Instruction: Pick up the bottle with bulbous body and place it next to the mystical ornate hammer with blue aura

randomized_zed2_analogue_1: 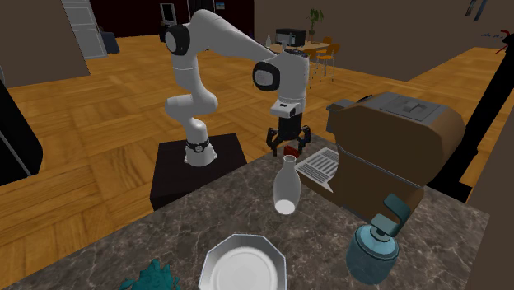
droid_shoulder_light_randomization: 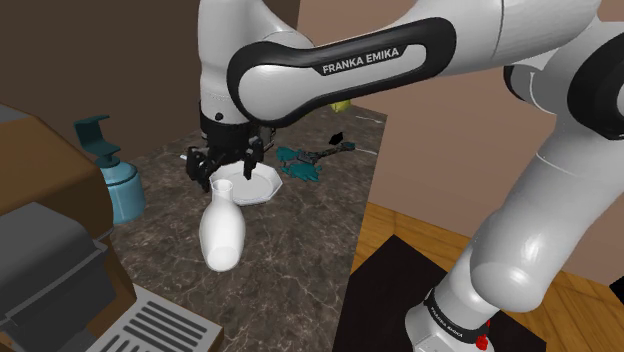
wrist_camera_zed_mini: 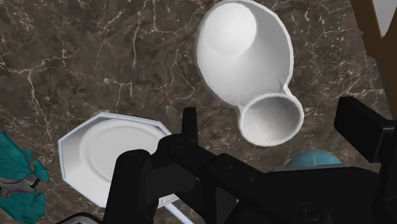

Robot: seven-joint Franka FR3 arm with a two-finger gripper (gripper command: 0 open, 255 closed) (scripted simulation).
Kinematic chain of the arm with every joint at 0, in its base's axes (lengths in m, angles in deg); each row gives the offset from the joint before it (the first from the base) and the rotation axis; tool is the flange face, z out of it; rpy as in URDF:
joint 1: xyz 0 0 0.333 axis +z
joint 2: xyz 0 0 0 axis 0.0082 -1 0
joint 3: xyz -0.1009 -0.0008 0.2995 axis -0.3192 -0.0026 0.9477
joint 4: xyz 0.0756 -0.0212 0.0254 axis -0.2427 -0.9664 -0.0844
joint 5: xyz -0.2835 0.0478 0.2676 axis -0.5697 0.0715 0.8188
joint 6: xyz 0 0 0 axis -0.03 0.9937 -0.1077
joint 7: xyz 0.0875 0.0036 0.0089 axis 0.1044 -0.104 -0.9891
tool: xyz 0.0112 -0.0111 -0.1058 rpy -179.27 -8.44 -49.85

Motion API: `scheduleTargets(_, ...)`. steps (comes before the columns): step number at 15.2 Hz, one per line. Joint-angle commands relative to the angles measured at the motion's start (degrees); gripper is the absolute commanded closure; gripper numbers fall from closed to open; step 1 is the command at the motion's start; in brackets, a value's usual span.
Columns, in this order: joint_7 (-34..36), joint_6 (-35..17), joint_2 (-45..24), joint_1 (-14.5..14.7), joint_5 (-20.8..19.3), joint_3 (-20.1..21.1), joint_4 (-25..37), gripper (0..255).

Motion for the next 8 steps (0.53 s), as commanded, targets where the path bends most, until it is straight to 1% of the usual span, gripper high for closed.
scheduleTargets(1, 1.1, -1.1, -1.3, 0.4, -0.9, 0.2, 0.0, 0)
scheduleTargets(6, 1.9, -4.5, -2.9, 0.5, -2.0, 0.1, -2.1, 0)
scheduleTargets(8, 2.0, -4.9, -3.1, 0.5, -2.2, 0.0, -2.4, 0)
